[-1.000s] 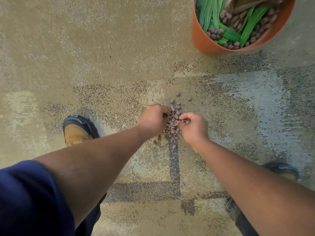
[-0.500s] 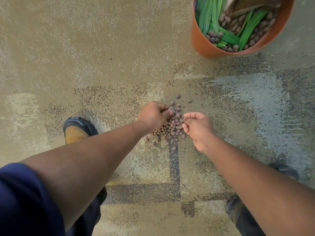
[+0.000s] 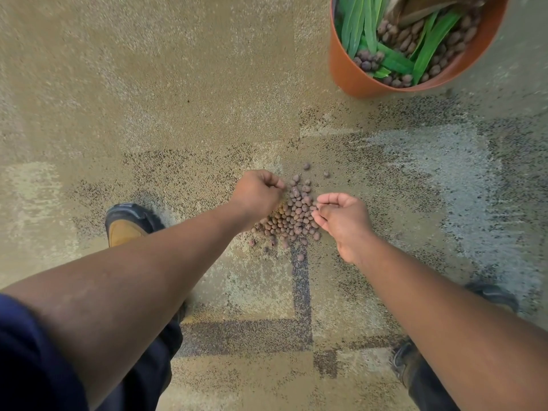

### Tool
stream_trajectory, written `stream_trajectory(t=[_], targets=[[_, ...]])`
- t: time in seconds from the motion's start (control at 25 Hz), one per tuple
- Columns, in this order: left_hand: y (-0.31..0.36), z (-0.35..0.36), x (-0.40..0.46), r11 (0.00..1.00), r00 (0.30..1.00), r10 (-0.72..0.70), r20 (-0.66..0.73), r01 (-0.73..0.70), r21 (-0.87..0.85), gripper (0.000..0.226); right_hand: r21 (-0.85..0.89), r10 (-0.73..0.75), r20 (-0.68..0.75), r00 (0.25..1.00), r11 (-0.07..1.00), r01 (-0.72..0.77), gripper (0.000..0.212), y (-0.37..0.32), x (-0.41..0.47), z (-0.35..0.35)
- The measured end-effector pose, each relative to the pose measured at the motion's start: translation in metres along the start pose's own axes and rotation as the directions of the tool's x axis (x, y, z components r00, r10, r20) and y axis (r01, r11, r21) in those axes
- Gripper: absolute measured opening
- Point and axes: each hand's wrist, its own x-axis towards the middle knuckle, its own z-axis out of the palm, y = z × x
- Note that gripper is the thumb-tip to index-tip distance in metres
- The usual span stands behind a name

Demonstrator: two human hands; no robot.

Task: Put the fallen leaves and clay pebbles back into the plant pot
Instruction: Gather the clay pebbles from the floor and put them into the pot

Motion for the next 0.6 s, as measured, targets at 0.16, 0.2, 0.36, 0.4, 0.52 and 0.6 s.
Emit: stream_trajectory(t=[0.16,0.2,0.36,0.4,0.52,0.6], targets=[[0.034,0.003,-0.020,0.937,0.994,-0.078,0.071,0.097,-0.337,0.009,0.072,-0.083,0.038,0.996,0.994,0.080,0.012,-0.028,-0.023,-0.017],[0.052,0.005,-0.030,0.924,0.994,-0.023,0.108,0.062,-0.376,0.011,0.122,-0.146,0.027,0.989,0.982,0.142,0.012,-0.043,-0.031,-0.023],[0.144,0.010,-0.057,0.840,0.952,0.292,0.096,-0.207,-0.502,0.025,0.385,-0.481,-0.165,0.861,0.772,0.505,0.005,-0.118,-0.052,-0.044],[0.164,0.011,-0.058,0.810,0.943,0.325,0.066,-0.242,-0.533,0.029,0.431,-0.501,-0.209,0.840,0.724,0.539,0.005,-0.132,-0.053,-0.047],[0.203,0.014,-0.053,0.747,0.957,0.290,-0.018,-0.239,-0.620,0.029,0.542,-0.415,-0.258,0.873,0.685,0.486,0.007,-0.162,-0.048,-0.050],[0.210,0.015,-0.047,0.743,0.971,0.238,-0.028,-0.201,-0.639,0.022,0.579,-0.355,-0.251,0.901,0.691,0.433,0.010,-0.172,-0.043,-0.053]])
